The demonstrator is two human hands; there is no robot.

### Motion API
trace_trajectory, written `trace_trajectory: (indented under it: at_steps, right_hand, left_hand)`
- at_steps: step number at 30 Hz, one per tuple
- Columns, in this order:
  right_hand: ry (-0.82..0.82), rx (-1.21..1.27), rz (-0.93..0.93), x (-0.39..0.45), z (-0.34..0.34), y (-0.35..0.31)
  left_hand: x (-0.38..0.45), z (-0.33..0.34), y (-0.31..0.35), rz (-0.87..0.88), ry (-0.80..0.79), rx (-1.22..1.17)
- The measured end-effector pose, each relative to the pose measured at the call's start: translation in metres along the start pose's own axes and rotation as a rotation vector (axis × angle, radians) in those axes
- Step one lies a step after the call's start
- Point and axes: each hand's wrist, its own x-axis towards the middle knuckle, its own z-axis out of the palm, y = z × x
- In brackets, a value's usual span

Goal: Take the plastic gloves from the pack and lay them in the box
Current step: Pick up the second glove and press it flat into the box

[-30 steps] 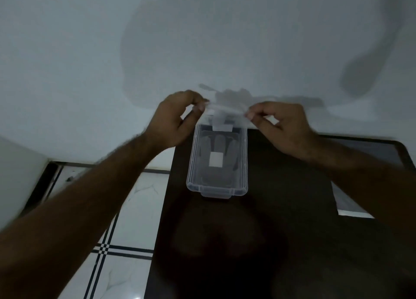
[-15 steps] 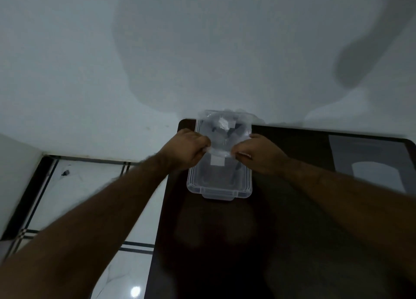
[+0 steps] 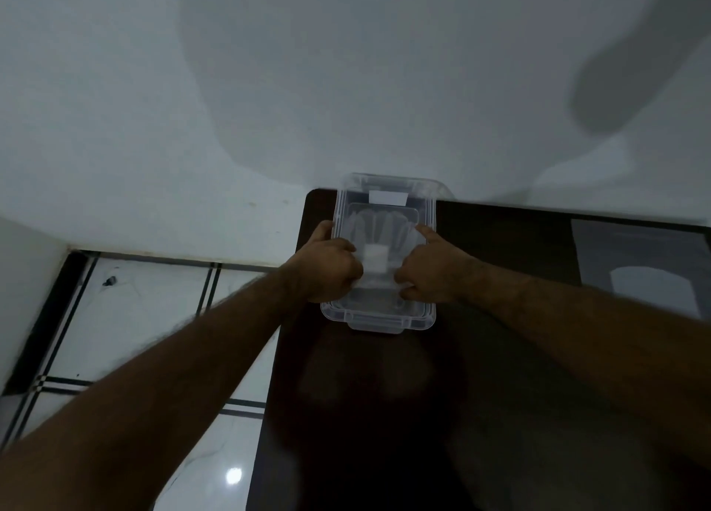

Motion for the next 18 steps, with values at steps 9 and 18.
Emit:
trace_trajectory:
  at_steps: [9,18]
  right_hand:
    - [-0.18,0.005,-0.037,0.007,-0.017,-0.008]
    - [-0.19,-0.133,-0.093,0.011,-0.031,-0.016]
  left_hand:
    - [0.004,-0.009,0.003,0.051,-0.243,-0.014]
    - [-0.002,-0.019,0.008,0.138,-0.246,0.029]
